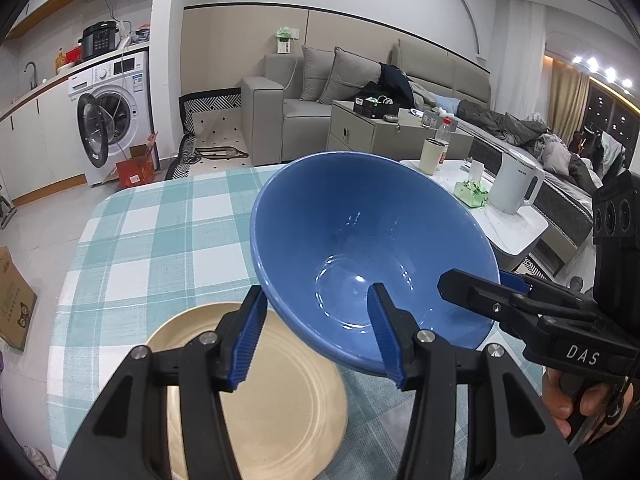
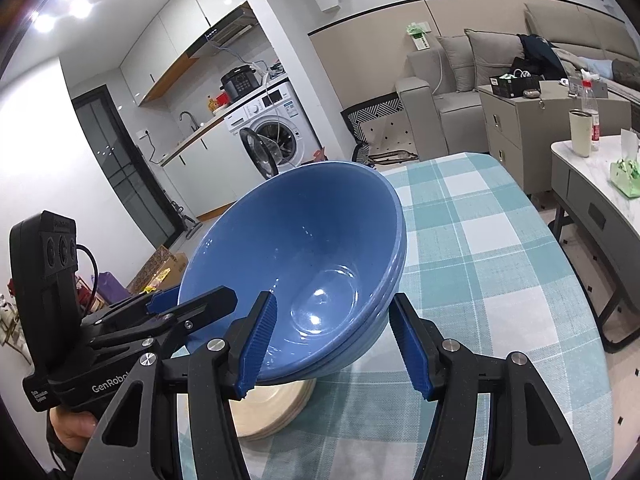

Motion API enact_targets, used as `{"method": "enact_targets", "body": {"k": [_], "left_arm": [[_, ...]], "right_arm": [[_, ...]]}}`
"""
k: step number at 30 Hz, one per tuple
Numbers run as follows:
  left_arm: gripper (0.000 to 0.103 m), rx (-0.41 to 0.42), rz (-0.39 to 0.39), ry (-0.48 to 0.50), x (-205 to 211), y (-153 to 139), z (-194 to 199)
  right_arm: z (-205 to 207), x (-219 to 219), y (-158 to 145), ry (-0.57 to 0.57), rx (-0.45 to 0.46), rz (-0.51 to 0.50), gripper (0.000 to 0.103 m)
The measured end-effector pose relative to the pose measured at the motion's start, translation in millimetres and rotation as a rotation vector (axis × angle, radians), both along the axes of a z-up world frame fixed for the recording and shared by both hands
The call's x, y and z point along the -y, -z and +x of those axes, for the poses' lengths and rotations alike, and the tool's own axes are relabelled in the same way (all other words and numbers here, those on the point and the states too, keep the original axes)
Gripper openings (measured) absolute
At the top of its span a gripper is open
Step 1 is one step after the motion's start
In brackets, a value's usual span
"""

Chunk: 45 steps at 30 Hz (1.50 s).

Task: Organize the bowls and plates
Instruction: 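Lift the bowl stack with both grippers and carry it over the cream plates, then lower the bowl stack onto the cream plate stack with both grippers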

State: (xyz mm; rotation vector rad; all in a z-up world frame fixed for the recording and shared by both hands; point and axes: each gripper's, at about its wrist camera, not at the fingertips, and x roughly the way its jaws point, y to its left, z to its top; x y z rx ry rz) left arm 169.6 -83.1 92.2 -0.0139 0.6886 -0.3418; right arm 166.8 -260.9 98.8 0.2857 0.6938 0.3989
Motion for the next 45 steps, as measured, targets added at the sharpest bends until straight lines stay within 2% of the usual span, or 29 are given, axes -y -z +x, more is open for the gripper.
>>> {"method": "enact_targets", "body": {"k": [9, 22, 45], "left_arm": [[0.051, 0.017, 0.0, -0.04, -22.2, -10.4, -14.6], [0.051, 0.026, 0.006, -0.098, -53.3, -15.5, -30.6], [0.052, -0.023, 0.004, -0.17, -93.2, 7.1, -38.2]], "right_arm": [[-9.9, -26.2, -15.2, -0.046, 0.024, -0.008, 0.061], [-13.0, -64.4, -21.8, -0.107, 0.022, -0.025, 0.061], [-3.6, -115.8, -1.5, -0.185, -0.038, -0.053, 0.061]]}}
